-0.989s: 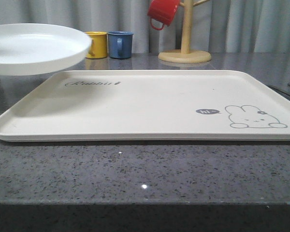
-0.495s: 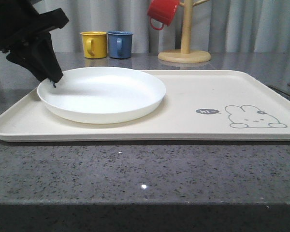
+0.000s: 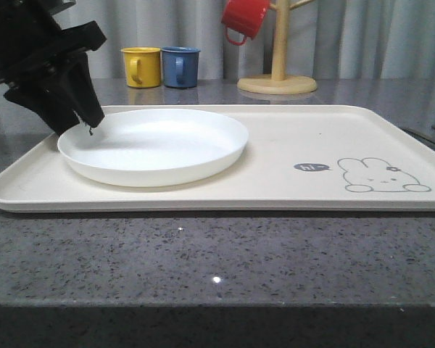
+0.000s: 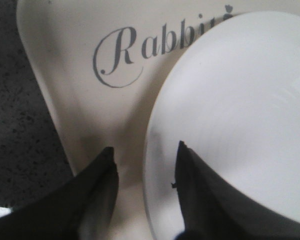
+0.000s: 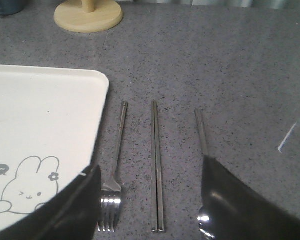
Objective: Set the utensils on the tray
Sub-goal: 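Lift the plate and carry it over the tray with the left gripper, then lower the plate onto the tray, open and withdraw the left gripper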
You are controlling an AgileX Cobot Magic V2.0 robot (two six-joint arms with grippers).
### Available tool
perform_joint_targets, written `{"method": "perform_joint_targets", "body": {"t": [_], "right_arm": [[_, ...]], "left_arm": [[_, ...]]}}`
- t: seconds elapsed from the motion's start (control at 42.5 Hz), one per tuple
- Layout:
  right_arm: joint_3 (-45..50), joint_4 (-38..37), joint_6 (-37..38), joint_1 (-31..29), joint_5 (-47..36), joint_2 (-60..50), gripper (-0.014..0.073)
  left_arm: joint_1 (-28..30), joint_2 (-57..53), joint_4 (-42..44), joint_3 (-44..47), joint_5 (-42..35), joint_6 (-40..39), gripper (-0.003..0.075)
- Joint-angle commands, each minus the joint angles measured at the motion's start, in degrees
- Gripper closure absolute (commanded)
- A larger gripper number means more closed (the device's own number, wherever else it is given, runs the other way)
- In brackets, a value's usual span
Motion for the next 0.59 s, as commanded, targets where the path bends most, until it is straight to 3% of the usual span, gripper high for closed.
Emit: {"method": "perform_joint_targets", "body": {"t": [0.0,0.259,0.565], "right_arm": [[-1.72,-0.6,-0.2,-0.29,-3.92,0.53,0.0127],[-1.72,-0.6,-0.2,-0.29,-3.92,0.53,0.0127],[-1.72,-0.6,-0.2,-0.29,-3.92,0.53,0.0127]], "left_arm": [[-0.54,-4.83,-1.35,-2.09,-1.59,-0.41,0.0359],[-2.03,-17.74,5.7,-0.48,-1.16,-0.3,0.0366],[-5.38,-40.06,14.6,13.96,-4.23,-2.07,0.0367]]}}
